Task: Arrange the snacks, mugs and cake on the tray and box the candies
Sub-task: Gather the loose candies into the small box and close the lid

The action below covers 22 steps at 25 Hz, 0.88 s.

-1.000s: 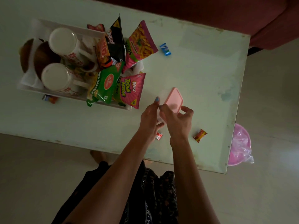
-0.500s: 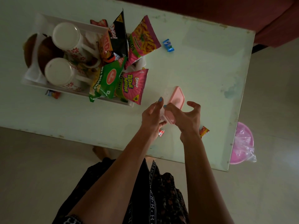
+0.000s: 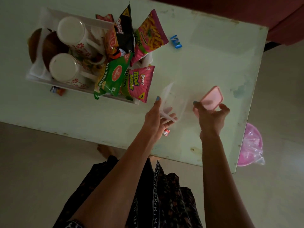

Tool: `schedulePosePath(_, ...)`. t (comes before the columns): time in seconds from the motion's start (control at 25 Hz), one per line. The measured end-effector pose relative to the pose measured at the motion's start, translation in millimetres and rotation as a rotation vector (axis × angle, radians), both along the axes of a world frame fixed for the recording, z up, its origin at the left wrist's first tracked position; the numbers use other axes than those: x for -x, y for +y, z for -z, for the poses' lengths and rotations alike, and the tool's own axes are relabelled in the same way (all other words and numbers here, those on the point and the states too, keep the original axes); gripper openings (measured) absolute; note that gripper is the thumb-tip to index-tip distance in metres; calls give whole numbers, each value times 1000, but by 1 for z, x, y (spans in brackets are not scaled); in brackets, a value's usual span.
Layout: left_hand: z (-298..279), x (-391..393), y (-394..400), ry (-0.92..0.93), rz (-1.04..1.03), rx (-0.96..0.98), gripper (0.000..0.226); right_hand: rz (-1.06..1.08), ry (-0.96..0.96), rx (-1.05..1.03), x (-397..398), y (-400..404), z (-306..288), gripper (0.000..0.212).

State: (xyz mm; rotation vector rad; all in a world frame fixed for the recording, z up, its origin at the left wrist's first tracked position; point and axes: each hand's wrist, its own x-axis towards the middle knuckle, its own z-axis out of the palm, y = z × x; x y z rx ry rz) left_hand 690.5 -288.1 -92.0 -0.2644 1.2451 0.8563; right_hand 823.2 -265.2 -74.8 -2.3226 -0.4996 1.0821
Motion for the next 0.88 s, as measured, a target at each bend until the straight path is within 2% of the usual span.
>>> schedulePosePath(0.08,-2,-1,1,-36,6,-30,54,-40,-84,-10,2,0,1,86)
schedulePosePath(0.16,-4,-3,3,-53,24,-60,53,-47,-118,-24,9,-4,1,62)
schedulePosePath(0.28,-3,-3,4,-25,88,-88,53,-99,35,-19,24,-11,2,32)
schedulePosePath(0.36,-1,-2,2,6,146,-95,53,-148,60,-34,32,-14,3,17)
schedulePosePath(0.52,2,5,1,120,122,13,54,-188,-18,-81,42,-11,7,21)
schedulePosePath(0.6,3,10,-3,220,62,50,44,-215,-21,-88,42,-11,11,22)
schedulePosePath(0.68,2,12,-12,356,81,7,31,-223,-33,-83,39,-13,14,25)
schedulePosePath(0.76,4,14,-26,536,177,-26,24,-171,-114,-78,31,-16,17,28)
schedulePosePath(0.88,6,16,-47,900,407,-132,17,-91,-319,-81,10,-29,20,22)
